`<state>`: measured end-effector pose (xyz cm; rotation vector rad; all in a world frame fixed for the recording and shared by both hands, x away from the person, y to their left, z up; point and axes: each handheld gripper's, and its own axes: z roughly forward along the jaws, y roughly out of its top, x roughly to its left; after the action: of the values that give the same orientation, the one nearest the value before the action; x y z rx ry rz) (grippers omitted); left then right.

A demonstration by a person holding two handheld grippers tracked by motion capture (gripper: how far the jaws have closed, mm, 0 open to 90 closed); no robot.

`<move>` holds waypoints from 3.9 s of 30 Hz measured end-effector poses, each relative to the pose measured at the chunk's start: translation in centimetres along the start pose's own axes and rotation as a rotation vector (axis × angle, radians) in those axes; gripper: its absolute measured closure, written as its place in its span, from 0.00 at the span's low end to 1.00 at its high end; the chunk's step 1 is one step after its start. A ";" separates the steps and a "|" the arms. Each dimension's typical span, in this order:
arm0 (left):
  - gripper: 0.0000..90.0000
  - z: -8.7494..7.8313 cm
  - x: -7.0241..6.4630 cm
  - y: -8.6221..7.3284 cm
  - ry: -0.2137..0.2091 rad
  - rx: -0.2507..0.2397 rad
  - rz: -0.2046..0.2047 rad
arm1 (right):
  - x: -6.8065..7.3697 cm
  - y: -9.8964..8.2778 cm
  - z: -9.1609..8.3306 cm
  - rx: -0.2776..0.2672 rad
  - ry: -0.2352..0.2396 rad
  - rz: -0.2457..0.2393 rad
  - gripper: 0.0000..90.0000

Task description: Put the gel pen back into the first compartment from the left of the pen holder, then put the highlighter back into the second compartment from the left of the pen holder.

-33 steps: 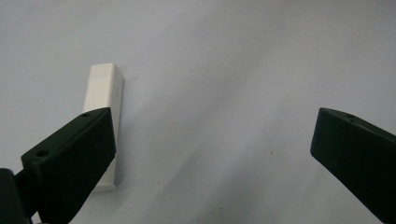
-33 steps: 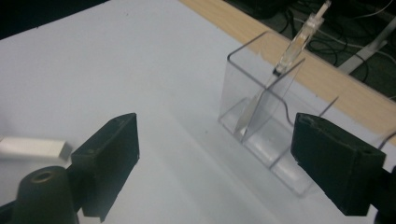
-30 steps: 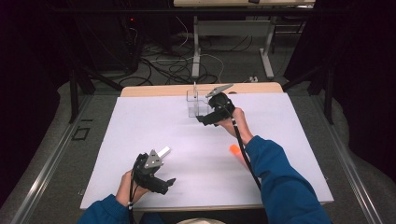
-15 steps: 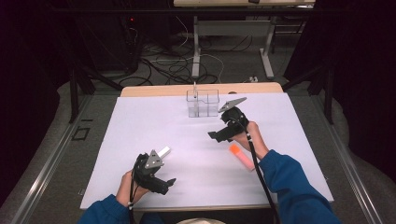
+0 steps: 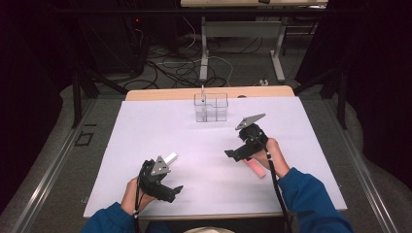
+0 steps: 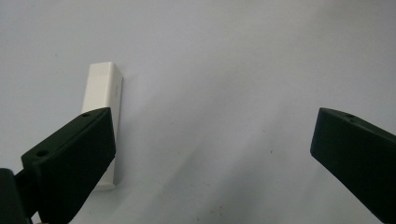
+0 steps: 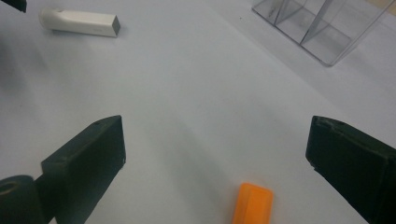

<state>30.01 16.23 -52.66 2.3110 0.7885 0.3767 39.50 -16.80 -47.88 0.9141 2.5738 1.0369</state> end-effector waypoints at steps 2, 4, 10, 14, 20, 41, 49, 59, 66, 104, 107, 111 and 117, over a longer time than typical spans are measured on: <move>0.00 0.0 0.0 0.0 0.000 0.000 0.000 | 0.1 -0.6 -0.2 -0.003 -0.005 0.008 0.05; 0.00 0.0 0.0 0.0 -0.002 0.007 0.001 | 0.1 -1.1 -0.4 0.012 -0.001 0.003 0.04; 0.00 -0.1 0.1 0.1 -0.010 0.020 0.008 | 0.2 -2.7 -1.1 0.016 -0.005 0.013 0.02; 0.00 0.0 0.1 0.0 -0.004 0.008 0.006 | 0.5 -3.9 -1.7 0.035 -0.010 0.025 0.00; 0.00 -0.1 0.1 0.0 -0.005 0.016 0.009 | 0.7 -5.1 -2.2 0.029 -0.007 0.023 0.00; 0.00 0.0 0.1 0.0 0.003 0.009 0.004 | 0.7 -6.5 -2.2 0.098 -0.021 0.066 0.00; 0.00 -0.1 0.2 0.1 -0.007 0.019 0.007 | 0.8 -6.6 -1.9 0.107 -0.006 0.092 0.00; 0.00 0.0 0.1 0.0 0.003 0.005 0.005 | 0.9 -6.4 -2.0 0.119 -0.011 0.134 0.00; 0.00 -0.1 0.2 0.0 -0.005 0.025 0.010 | 1.0 -6.0 -2.0 0.157 -0.036 0.157 0.00; 0.00 0.1 0.1 0.0 -0.002 0.024 0.009 | -0.6 -3.7 2.3 0.395 -0.186 0.152 0.66; 0.00 0.1 0.1 0.0 0.005 0.015 0.007 | -0.7 -3.5 2.5 0.436 -0.196 0.138 0.67; 0.00 0.2 0.1 0.0 0.004 0.015 0.008 | -0.7 -3.9 3.1 0.413 -0.202 0.168 0.68; 0.00 0.1 0.1 0.0 0.005 0.013 0.006 | -1.3 -4.0 2.9 0.440 -0.178 0.173 0.71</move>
<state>30.13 16.22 -52.76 2.3263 0.7882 0.3809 39.88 -18.26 -52.82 1.2846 2.6485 0.3966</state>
